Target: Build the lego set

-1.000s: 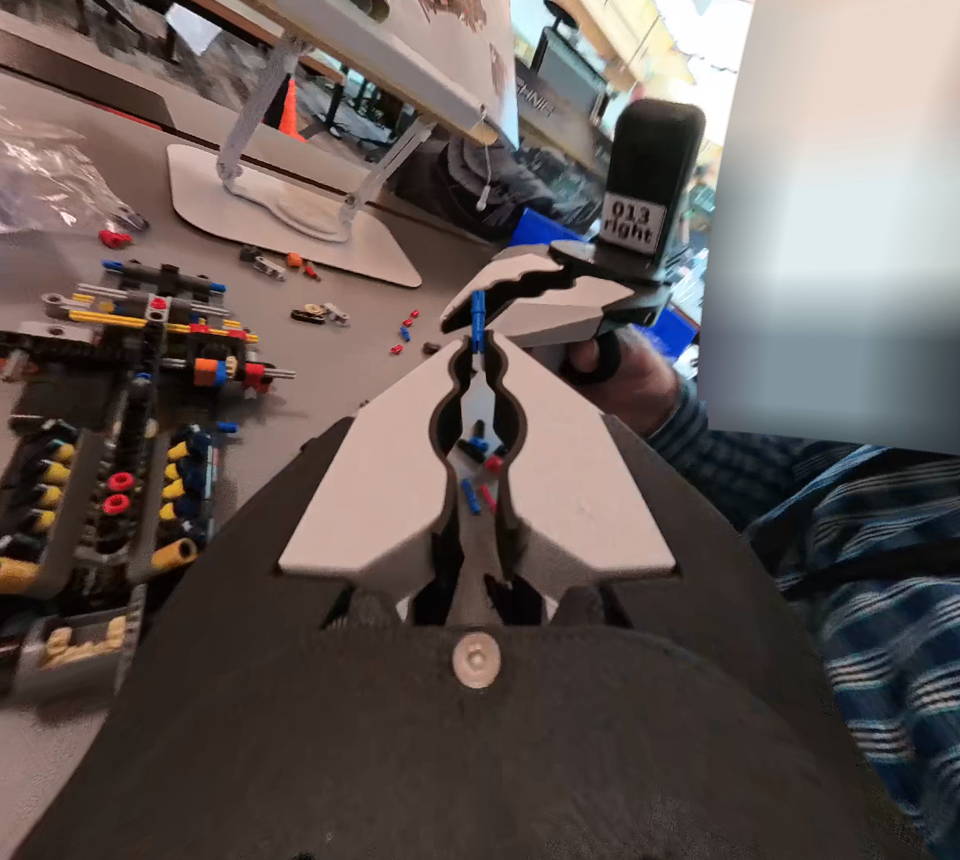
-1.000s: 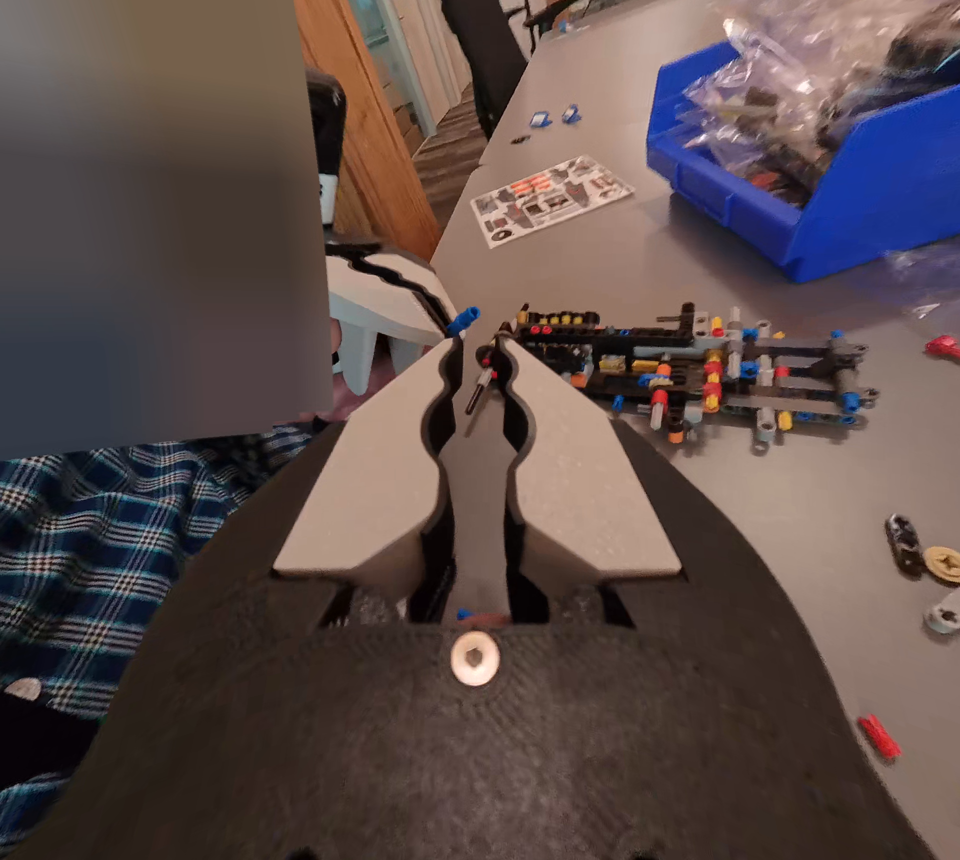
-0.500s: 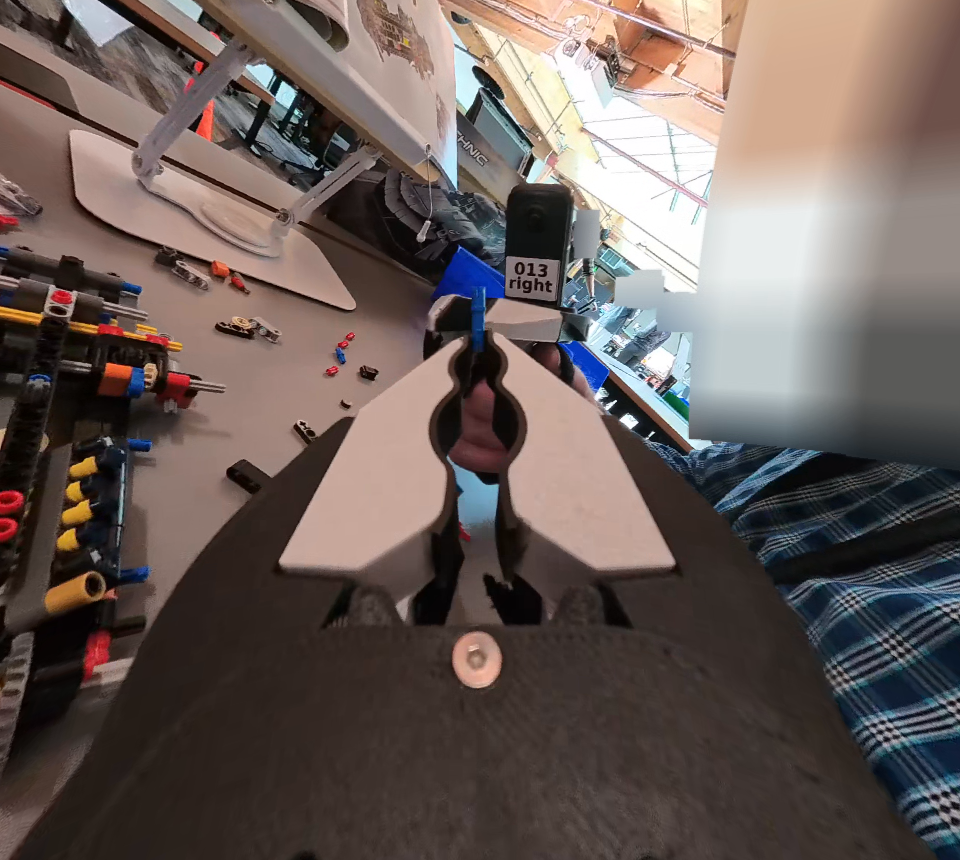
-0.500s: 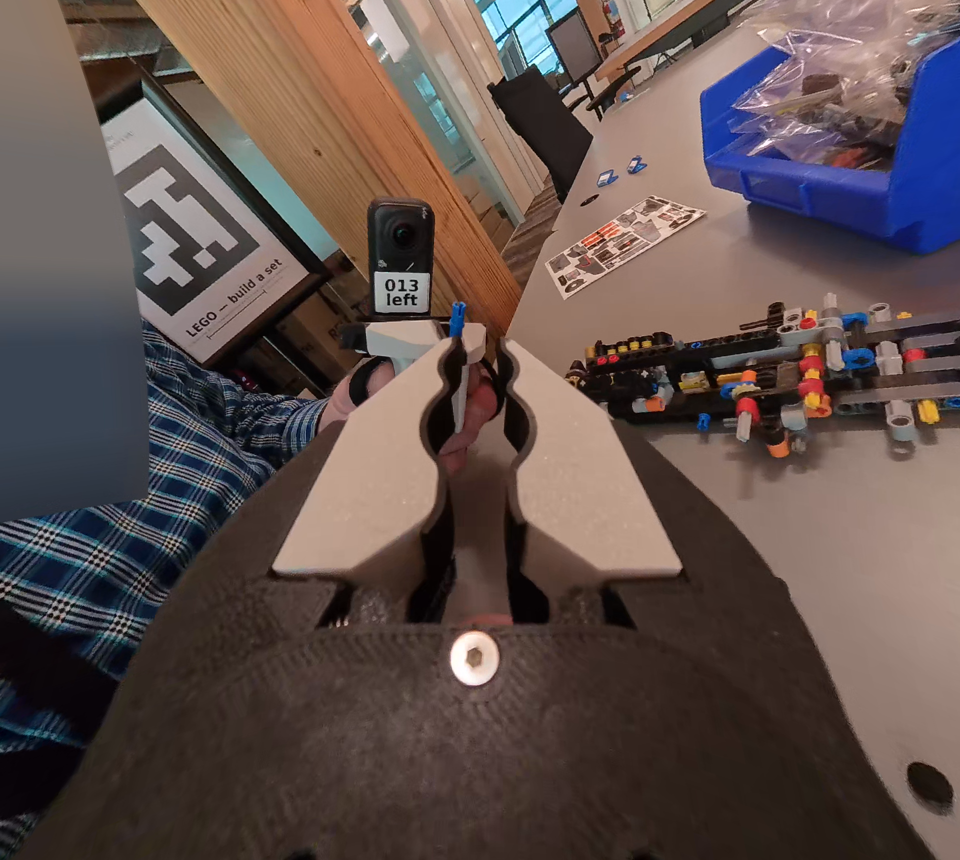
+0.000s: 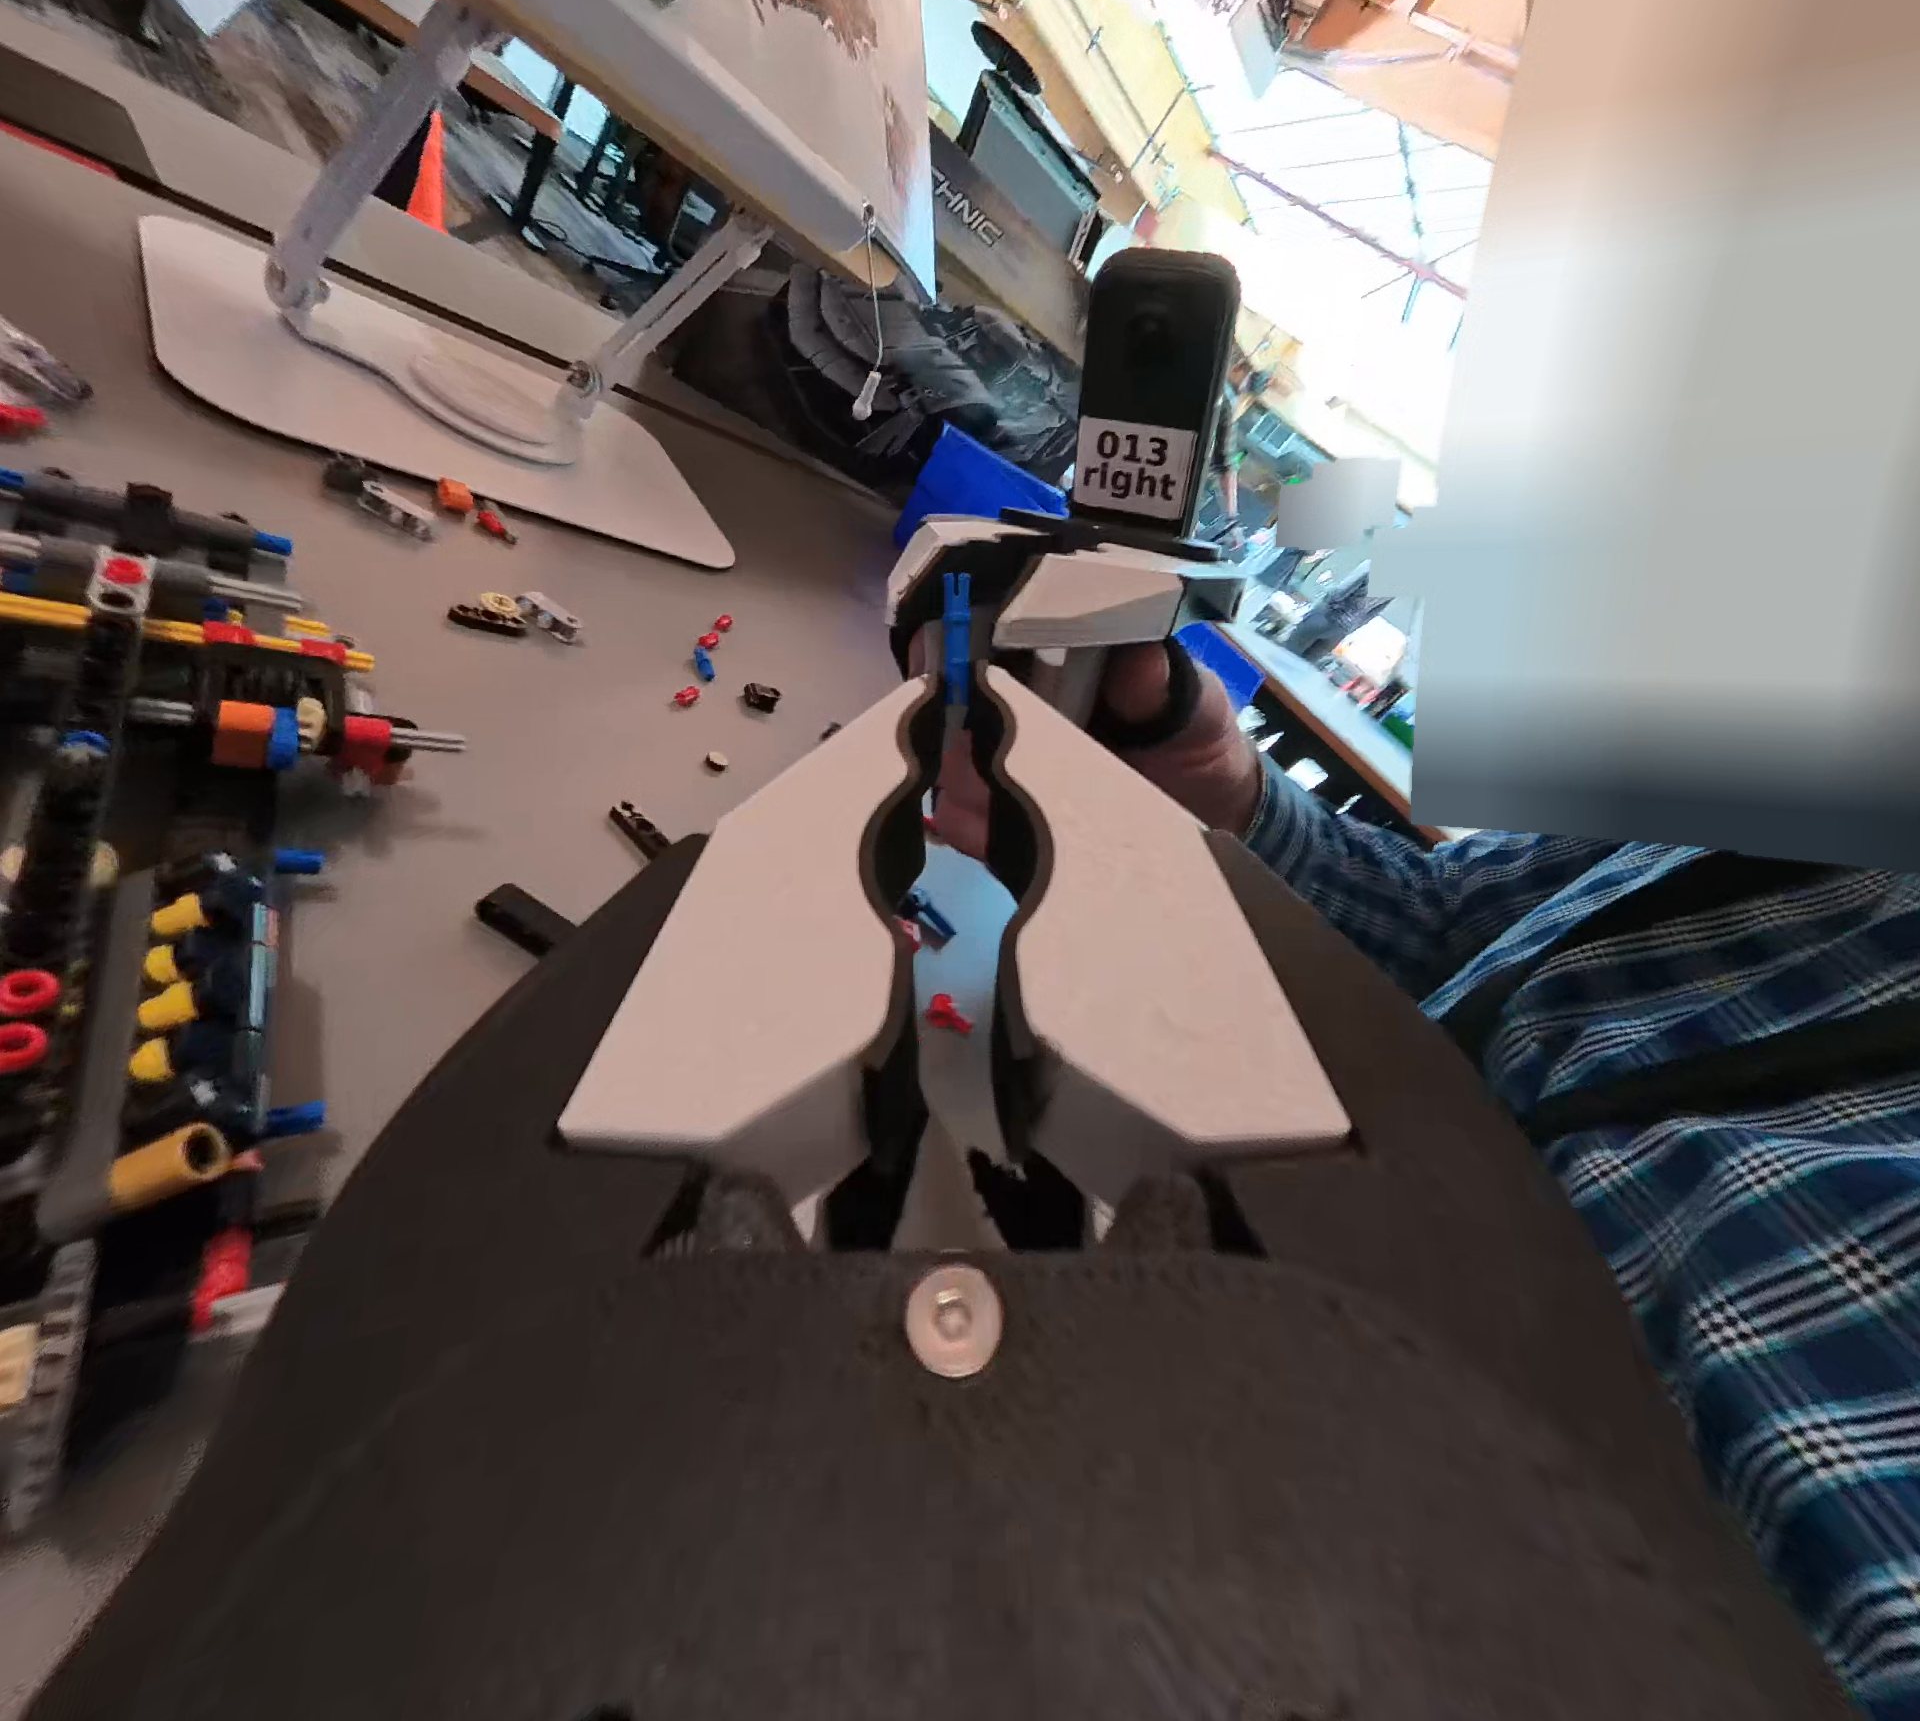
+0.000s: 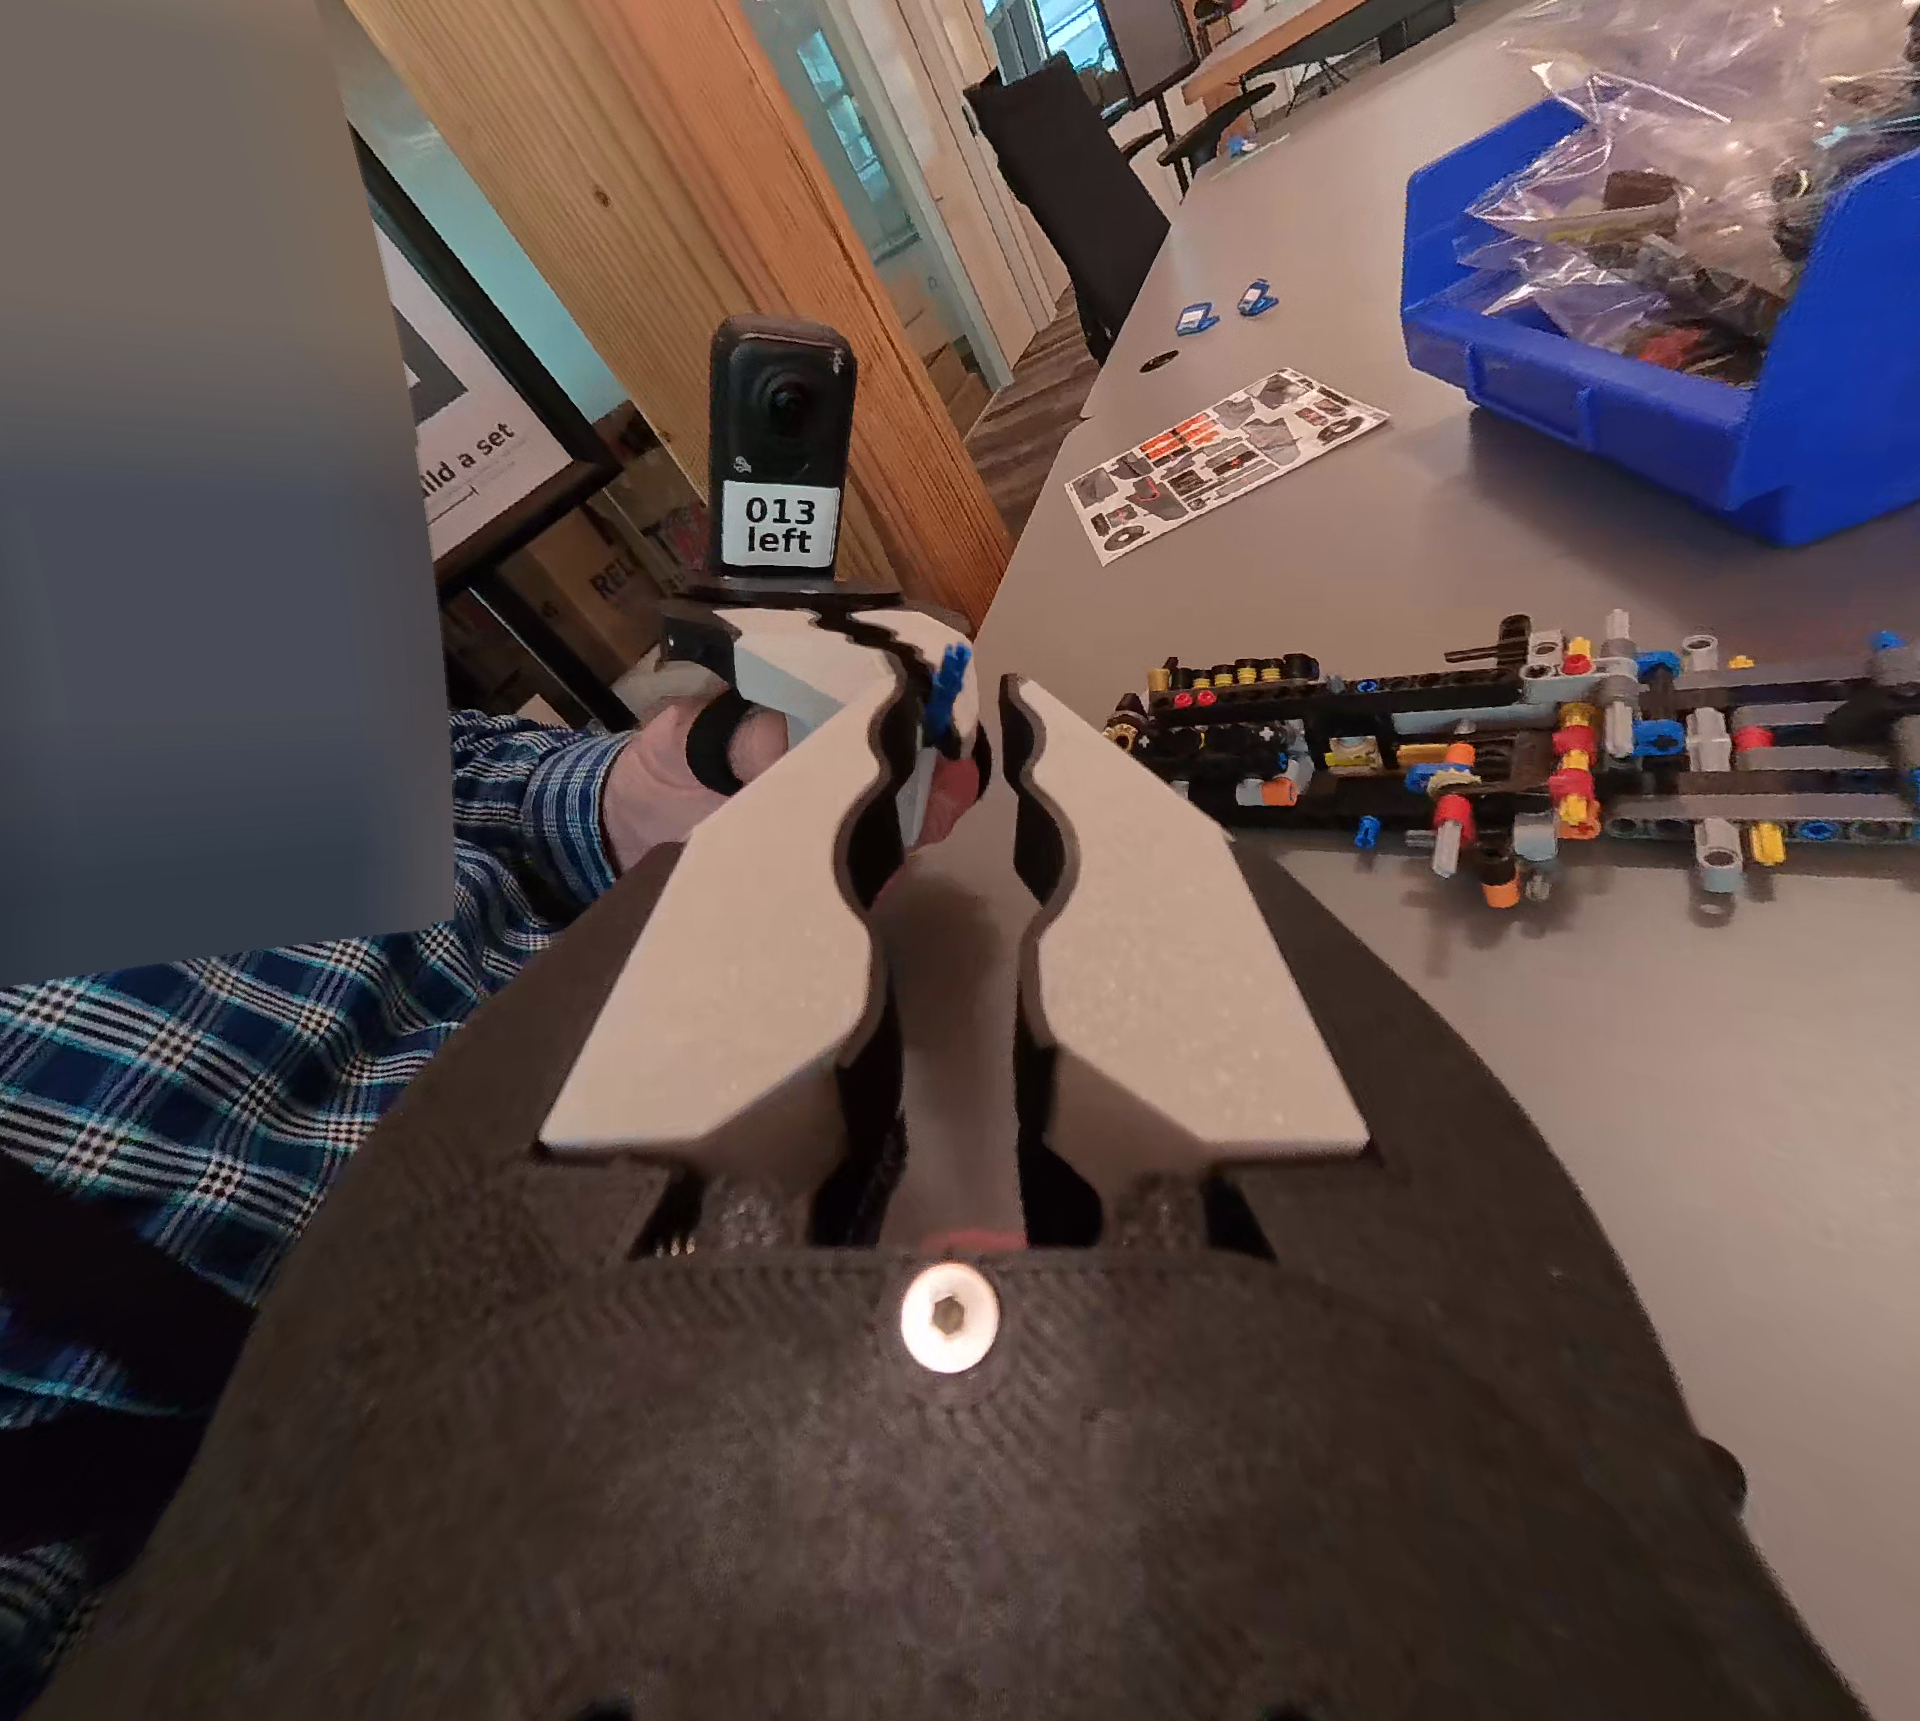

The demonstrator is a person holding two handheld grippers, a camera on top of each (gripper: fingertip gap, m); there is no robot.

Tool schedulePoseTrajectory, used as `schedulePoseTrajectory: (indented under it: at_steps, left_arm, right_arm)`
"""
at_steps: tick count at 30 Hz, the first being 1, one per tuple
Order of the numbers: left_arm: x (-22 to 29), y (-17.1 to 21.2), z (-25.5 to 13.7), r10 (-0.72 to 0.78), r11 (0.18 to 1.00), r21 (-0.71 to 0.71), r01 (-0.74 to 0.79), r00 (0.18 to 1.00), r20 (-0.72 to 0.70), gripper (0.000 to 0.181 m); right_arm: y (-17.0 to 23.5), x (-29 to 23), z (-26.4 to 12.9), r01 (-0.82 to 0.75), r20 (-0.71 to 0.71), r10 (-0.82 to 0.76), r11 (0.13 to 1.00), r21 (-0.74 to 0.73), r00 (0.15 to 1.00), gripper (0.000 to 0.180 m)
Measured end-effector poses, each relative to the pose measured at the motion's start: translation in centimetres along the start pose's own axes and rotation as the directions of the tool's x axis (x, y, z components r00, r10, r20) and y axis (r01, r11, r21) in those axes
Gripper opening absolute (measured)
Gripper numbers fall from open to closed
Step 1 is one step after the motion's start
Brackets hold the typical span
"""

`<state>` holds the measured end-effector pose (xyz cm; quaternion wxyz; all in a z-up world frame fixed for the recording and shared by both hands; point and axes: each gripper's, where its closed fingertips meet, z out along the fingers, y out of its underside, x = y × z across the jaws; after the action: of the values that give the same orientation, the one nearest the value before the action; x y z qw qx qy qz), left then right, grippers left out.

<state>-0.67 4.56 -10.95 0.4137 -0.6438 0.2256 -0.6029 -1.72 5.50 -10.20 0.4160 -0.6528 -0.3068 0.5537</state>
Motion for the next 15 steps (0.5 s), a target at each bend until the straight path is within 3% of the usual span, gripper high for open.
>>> schedulePoseTrajectory:
  at_steps: [4,8,11,15]
  left_arm:
    - [-0.4,0.6,0.2,0.033,0.999,-0.030,-0.032,0.999,0.032,0.002]
    - [-1.1,1.0,-0.1,0.270,0.955,-0.161,-0.248,0.953,0.136,0.002]
    - [-1.6,1.1,-0.5,0.460,0.870,-0.282,-0.404,0.871,0.172,0.002]
    - [-2.0,1.2,-1.1,0.676,0.695,-0.450,-0.561,0.722,0.145,0.003]
  right_arm:
    - [0.0,-0.3,0.3,-0.013,0.005,0.013,1.000,0.004,1.000,0.014]
    - [0.3,0.2,-0.1,-0.005,-0.013,0.005,1.000,-0.025,1.000,0.007]
    - [0.6,0.3,-0.3,0.047,-0.027,-0.049,0.995,-0.090,0.998,0.009]
    - [1.2,0.7,-0.8,0.207,-0.081,-0.232,0.949,-0.237,0.969,0.011]
